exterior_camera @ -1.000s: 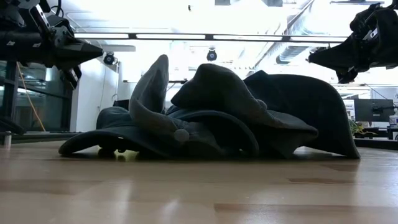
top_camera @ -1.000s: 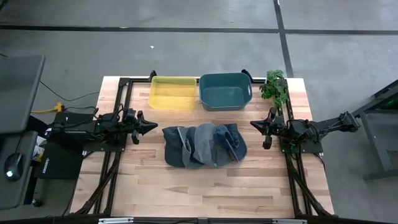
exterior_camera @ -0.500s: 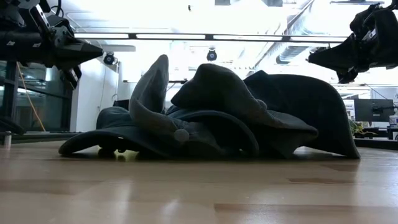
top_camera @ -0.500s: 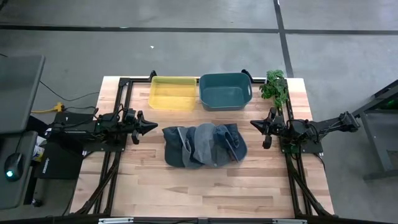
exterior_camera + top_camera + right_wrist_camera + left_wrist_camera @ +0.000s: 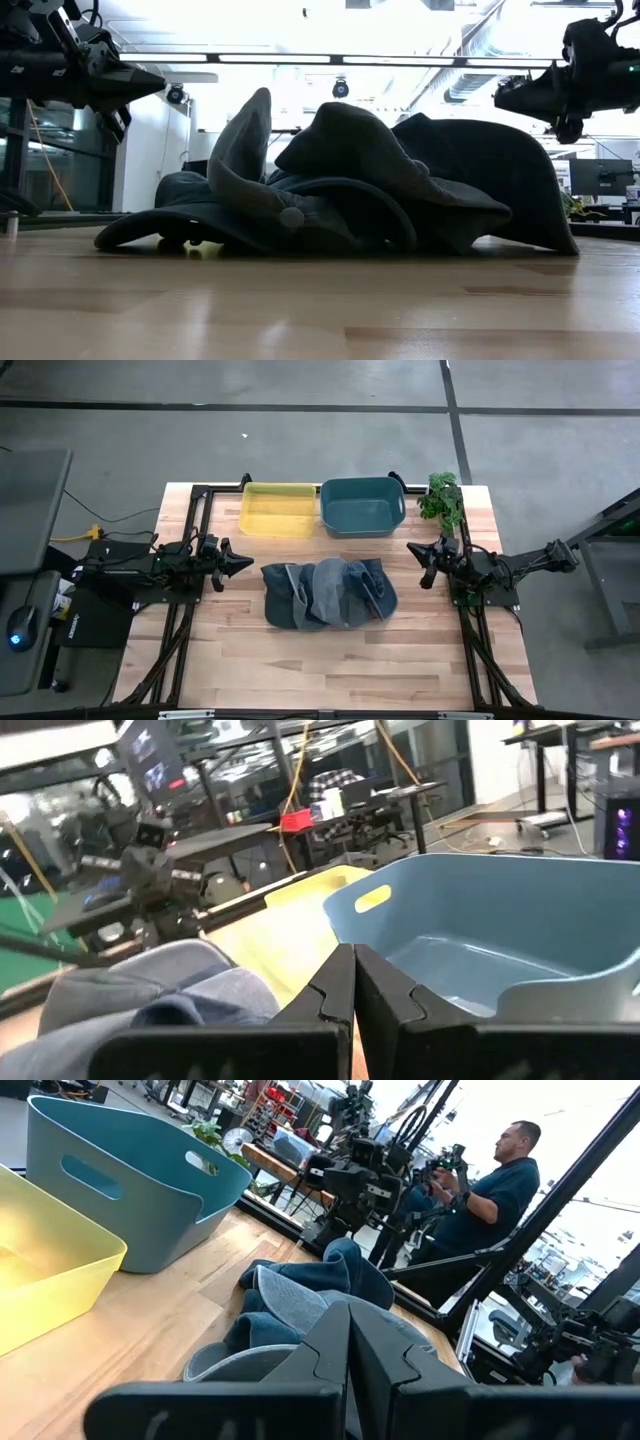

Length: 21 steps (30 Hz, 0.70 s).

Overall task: Pick & Place hat
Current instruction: Put the right blue cap into the blue bin

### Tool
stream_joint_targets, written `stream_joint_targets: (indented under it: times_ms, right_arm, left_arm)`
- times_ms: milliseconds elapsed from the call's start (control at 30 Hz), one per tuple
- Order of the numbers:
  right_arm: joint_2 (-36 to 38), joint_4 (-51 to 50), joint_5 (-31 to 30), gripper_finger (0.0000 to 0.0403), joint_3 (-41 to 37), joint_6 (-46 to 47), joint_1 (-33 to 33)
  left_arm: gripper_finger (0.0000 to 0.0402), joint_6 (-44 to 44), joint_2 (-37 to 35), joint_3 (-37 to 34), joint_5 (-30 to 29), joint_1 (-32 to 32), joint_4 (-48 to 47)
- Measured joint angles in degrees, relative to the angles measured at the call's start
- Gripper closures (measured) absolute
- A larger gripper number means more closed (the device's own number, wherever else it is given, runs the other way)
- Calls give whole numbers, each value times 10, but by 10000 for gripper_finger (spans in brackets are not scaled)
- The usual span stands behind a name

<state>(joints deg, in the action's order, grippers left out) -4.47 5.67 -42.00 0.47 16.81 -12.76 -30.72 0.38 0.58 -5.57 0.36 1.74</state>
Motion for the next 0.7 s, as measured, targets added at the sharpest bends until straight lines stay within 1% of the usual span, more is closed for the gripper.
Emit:
stream_joint_targets:
  times_ms: [100,200,300,367,433,500,600,700]
  right_arm:
    - [0,-5,-8,402,4,-2,0]
    - [-1,-32,8,402,33,-35,0]
    - [-12,-109,8,402,88,-30,0]
    - [-29,-179,0,402,133,-1,0]
    - [-51,-247,-9,402,178,51,0]
    - [-79,-306,-5,402,217,107,0]
    - [-126,-363,29,402,264,150,0]
    - [-178,-376,66,402,293,153,0]
  left_arm:
    - [401,0,0,0,0,0,0]
    - [401,0,0,0,0,0,0]
    - [401,0,0,0,0,0,0]
    - [401,0,0,0,0,0,0]
    - [401,0,0,0,0,0,0]
    - [401,0,0,0,0,0,0]
    - [401,0,0,0,0,0,0]
    - [401,0,0,0,0,0,0]
